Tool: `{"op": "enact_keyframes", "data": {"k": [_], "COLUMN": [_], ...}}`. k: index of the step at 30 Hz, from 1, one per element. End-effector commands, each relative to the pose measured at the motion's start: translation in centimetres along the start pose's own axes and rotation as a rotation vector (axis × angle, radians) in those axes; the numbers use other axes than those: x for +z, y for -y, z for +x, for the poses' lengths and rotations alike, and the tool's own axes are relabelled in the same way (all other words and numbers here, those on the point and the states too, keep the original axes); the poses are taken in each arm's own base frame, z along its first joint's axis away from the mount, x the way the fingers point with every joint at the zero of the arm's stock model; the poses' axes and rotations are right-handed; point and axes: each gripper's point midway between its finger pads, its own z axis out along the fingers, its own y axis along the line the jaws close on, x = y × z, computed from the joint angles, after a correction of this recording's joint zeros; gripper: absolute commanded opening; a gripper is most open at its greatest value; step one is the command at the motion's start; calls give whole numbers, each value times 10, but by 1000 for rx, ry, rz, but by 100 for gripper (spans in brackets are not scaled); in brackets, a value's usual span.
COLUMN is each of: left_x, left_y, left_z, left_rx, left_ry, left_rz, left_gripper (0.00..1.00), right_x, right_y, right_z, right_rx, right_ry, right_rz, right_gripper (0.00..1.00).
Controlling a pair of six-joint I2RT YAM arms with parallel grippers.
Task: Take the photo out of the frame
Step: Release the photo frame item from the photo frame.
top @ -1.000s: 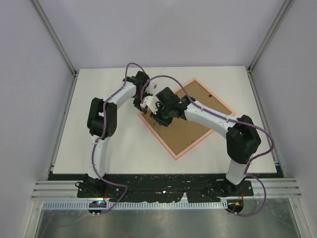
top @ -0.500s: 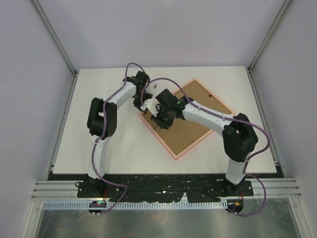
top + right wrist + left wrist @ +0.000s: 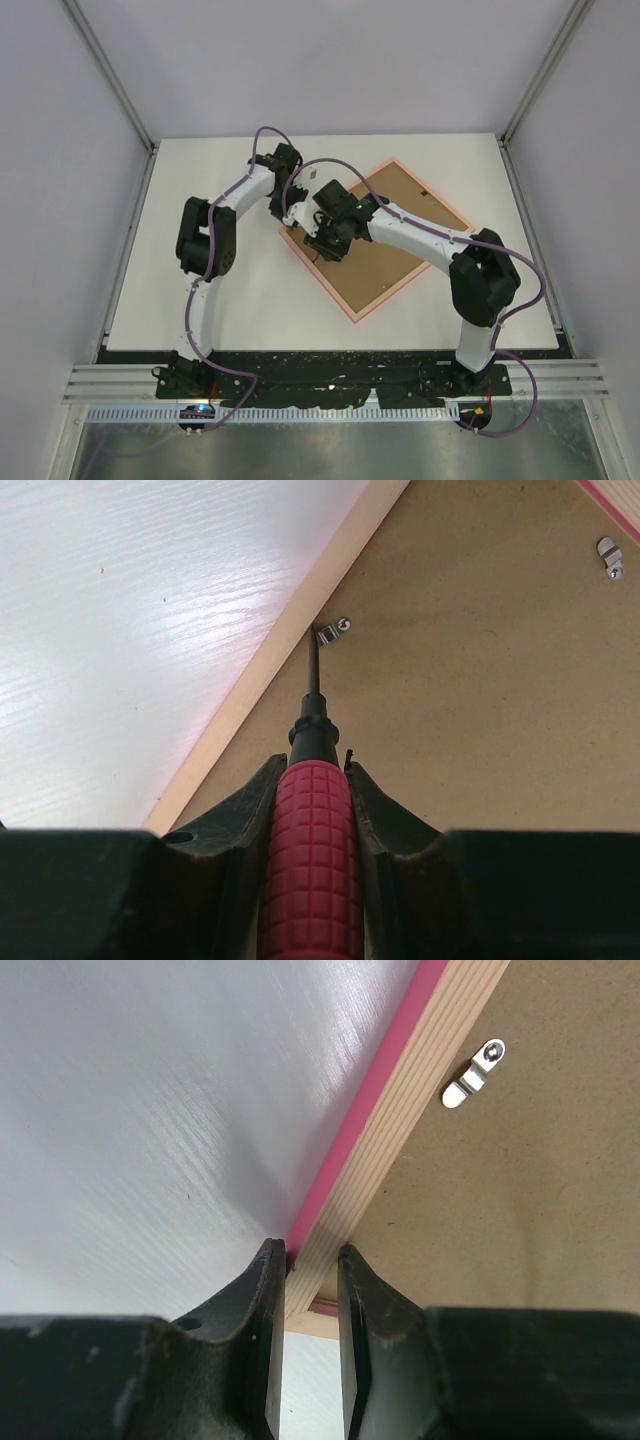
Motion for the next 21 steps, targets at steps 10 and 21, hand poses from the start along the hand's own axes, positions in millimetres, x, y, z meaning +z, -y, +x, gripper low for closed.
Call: {"op": "enact_keyframes", "data": {"k": [10, 21], "left_x": [-7, -7], "left_y": [-9, -9], "left_z": [2, 2], "left_rx": [-23, -23], "left_ry": [1, 1], "left_rz": [-44, -44], "left_gripper": [0, 0], "right_x": [-12, -19], "right_y": [15, 7], "right_z": [9, 9], "right_rx": [-51, -56], "right_ry": [-67, -74], "right_rz": [95, 54], "right_gripper": [8, 8]}}
